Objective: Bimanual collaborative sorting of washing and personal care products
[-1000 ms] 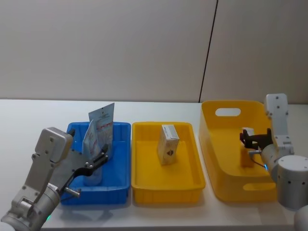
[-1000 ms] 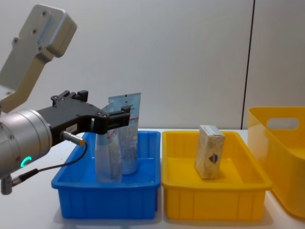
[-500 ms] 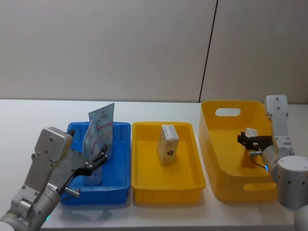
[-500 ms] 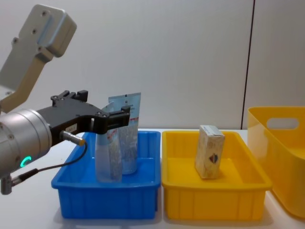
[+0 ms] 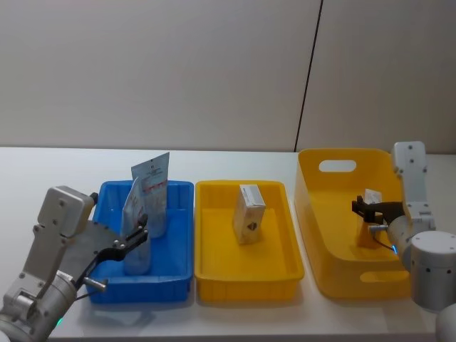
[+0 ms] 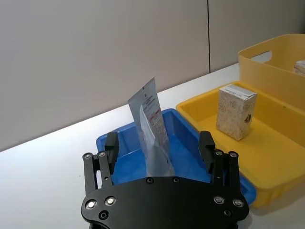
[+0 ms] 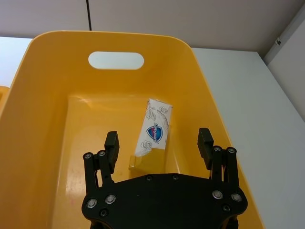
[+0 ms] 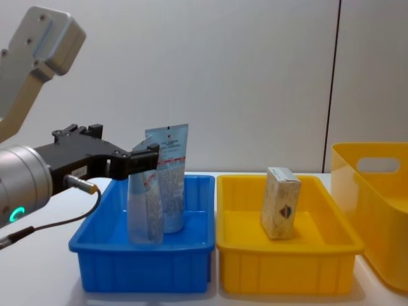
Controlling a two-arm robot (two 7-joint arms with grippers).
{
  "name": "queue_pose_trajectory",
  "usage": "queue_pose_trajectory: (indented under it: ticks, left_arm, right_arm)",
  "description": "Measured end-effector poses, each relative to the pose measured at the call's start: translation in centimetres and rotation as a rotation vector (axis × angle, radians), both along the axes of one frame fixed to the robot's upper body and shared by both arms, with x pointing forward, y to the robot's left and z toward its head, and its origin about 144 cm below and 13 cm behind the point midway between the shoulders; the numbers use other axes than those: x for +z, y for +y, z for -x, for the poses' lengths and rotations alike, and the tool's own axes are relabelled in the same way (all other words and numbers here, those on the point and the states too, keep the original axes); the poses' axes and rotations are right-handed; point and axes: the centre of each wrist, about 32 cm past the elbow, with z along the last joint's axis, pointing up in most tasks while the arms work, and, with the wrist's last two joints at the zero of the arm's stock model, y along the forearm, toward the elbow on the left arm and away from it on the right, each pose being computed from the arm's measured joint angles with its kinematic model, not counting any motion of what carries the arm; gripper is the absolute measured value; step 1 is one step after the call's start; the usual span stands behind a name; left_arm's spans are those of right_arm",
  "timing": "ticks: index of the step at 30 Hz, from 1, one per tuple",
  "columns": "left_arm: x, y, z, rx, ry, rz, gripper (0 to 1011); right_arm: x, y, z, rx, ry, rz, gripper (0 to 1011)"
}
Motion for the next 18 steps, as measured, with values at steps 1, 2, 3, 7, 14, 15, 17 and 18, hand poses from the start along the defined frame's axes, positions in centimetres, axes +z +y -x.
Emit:
queue_pose_trajectory:
  ticks: [1,2,3,7,14,15,17,18]
  left_arm:
    - [0.0,0.1,0.0,0.001,0.005,0.005,1001]
    - [-0.1,0.1,0.0,0.001,0.007,0.007,1001]
    - [-0.1,0.2,0.0,0.001,0.010,0.010,1001]
    - [-0.5,0.4,-0.1,-0.003,0.027,0.020,1001]
    - [-1.4,0.8,-1.0,-0.023,0.049,0.039,1001]
    - [-1.7,0.9,-1.3,-0.026,0.054,0.042,1001]
    - [-2.0,1.1,-1.7,-0.035,0.059,0.047,1001]
    - [-2.1,1.1,-1.9,-0.036,0.062,0.048,1001]
  right_arm:
    - [0.0,0.0,0.0,0.000,0.000,0.000,1003]
    - [0.0,0.0,0.0,0.000,0.000,0.000,1004]
    - [0.0,0.0,0.0,0.000,0.000,0.000,1003]
    - [0.0,0.0,0.0,0.000,0.001,0.000,1004]
    - [0.0,0.0,0.0,0.000,0.001,0.000,1004]
    - [0.0,0.0,0.0,0.000,0.001,0.000,1004]
    - [0.0,0.0,0.0,0.000,0.001,0.000,1004]
    - [0.0,0.0,0.0,0.000,0.001,0.000,1004]
